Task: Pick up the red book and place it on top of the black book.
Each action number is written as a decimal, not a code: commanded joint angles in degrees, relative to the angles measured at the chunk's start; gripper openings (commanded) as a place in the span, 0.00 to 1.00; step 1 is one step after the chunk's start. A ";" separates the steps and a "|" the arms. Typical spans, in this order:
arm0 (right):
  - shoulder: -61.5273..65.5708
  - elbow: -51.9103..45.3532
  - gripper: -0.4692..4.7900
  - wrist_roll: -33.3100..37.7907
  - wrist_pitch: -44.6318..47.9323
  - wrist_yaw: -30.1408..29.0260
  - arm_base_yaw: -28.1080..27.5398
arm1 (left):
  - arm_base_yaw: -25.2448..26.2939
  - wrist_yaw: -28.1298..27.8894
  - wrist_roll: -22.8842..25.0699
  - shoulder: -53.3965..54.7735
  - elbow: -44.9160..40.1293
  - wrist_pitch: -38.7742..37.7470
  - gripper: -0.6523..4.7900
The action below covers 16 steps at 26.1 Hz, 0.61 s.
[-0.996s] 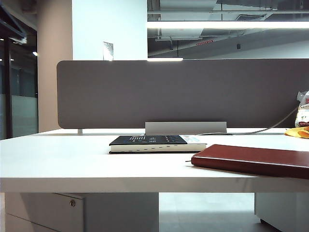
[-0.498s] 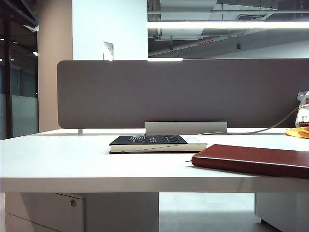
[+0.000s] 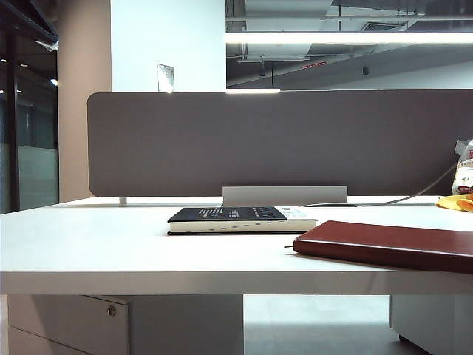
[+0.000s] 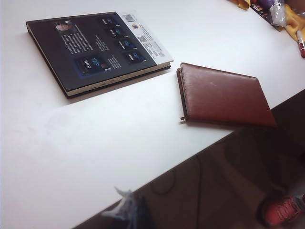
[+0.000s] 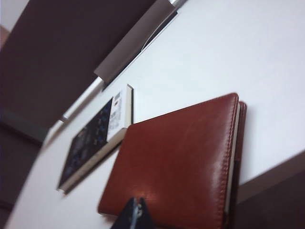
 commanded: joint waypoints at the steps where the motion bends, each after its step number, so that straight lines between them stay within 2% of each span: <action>1: 0.00 0.07 0.07 6.45 0.59 -0.26 -0.02 | 0.02 -0.02 0.28 -0.02 0.35 0.07 0.11; 6: 1.11 0.07 0.07 11.96 0.57 -0.24 -0.09 | 0.02 -0.04 0.28 -0.02 0.35 0.09 0.11; 10: 9.22 0.07 0.07 16.46 0.96 -0.92 -0.07 | 0.02 -0.04 0.31 -0.02 0.35 0.09 0.11; 16: 18.27 0.04 0.07 17.29 4.63 -0.96 -0.07 | 0.02 -0.02 0.28 -0.02 0.35 0.07 0.11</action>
